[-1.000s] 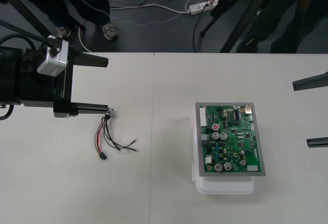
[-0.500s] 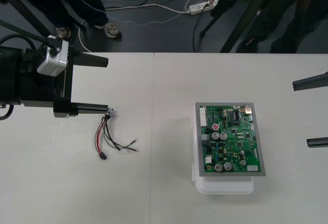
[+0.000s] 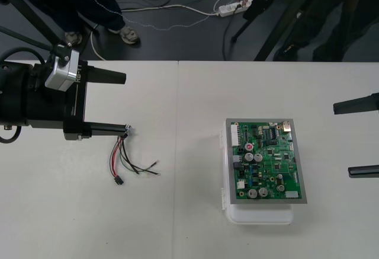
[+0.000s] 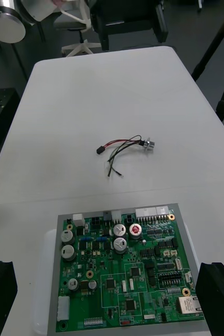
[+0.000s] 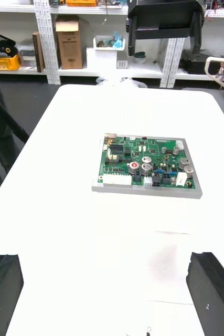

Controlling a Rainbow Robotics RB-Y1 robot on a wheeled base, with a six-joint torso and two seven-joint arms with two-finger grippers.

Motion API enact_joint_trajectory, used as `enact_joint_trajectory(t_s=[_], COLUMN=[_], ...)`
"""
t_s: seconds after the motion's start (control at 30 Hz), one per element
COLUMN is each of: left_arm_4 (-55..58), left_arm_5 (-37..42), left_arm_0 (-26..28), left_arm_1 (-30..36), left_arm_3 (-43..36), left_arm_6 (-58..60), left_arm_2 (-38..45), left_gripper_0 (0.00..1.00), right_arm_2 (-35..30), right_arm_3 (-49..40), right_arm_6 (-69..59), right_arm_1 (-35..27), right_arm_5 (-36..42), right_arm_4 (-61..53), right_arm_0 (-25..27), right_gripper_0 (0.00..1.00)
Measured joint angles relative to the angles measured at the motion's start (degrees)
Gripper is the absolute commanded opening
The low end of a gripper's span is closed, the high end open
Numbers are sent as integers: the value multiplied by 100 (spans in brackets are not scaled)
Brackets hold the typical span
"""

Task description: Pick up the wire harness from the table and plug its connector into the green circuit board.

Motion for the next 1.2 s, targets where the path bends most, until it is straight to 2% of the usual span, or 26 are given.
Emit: enact_joint_trajectory(t_s=[0.27,0.5,0.7,0.87,1.07,1.2], left_arm_4=[-21,-247,-254,-238,-237,-254], left_arm_5=[-1,-2,-16,-20,-21,-21], left_arm_0=[-4,-37,-238,-572,-979,-1312], left_arm_1=[180,579,947,1289,1620,1846], left_arm_3=[23,109,795,1515,1987,2230], left_arm_6=[0,-2,-119,-1185,-3029,-3223], left_arm_2=[1,1,-136,-556,-1069,-1477], left_gripper_0=[92,92,92,92,92,92], right_arm_2=[0,-6,-8,-9,-13,-14], right_arm_3=[357,362,361,360,360,356], right_arm_6=[304,313,563,653,656,658], right_arm_1=[-4,-6,-4,80,563,866], right_arm_5=[0,0,0,0,0,0], right_arm_4=[-902,-1063,-1459,-1545,-1546,-1544], right_arm_0=[30,121,290,437,521,524], right_gripper_0=[100,100,100,100,100,100])
